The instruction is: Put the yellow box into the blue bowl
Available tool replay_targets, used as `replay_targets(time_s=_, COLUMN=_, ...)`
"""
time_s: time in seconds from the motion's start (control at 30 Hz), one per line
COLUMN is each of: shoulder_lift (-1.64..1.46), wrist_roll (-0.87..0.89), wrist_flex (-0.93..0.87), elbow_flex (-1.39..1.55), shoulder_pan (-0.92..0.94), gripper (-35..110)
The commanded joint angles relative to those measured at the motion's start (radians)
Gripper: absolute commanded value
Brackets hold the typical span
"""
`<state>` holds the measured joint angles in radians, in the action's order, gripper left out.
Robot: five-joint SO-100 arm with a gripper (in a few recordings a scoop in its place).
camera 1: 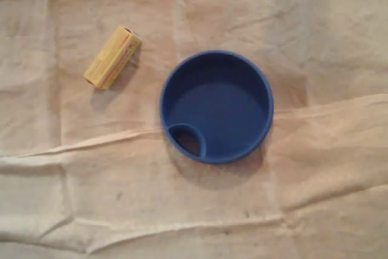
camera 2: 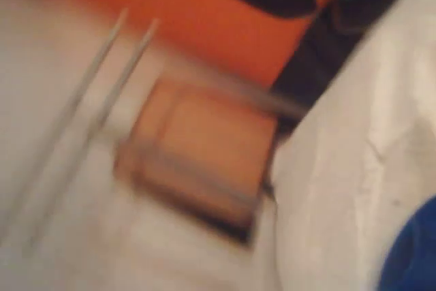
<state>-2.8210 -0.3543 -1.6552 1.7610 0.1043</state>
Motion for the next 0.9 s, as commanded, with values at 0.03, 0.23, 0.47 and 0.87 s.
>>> replay_targets(time_s=0.03, shoulder_lift=0.153, wrist_roll=-0.172, wrist_flex=0.031, elbow_flex=-0.021, shoulder_pan=0.009, gripper=0)
replay_targets(time_s=0.23, shoulder_lift=0.328, wrist_roll=-0.367, wrist_flex=0.040, elbow_flex=-0.023, shoulder_pan=0.061, gripper=0)
replay_targets(time_s=0.47, shoulder_lift=0.563, wrist_roll=-0.716, wrist_flex=0.041, elbow_flex=-0.029, shoulder_pan=0.189, gripper=0)
replay_targets(time_s=0.87, shoulder_lift=1.086, wrist_roll=-1.189, wrist_flex=0.021, elbow_flex=-0.466, shoulder_pan=0.489, gripper=0)
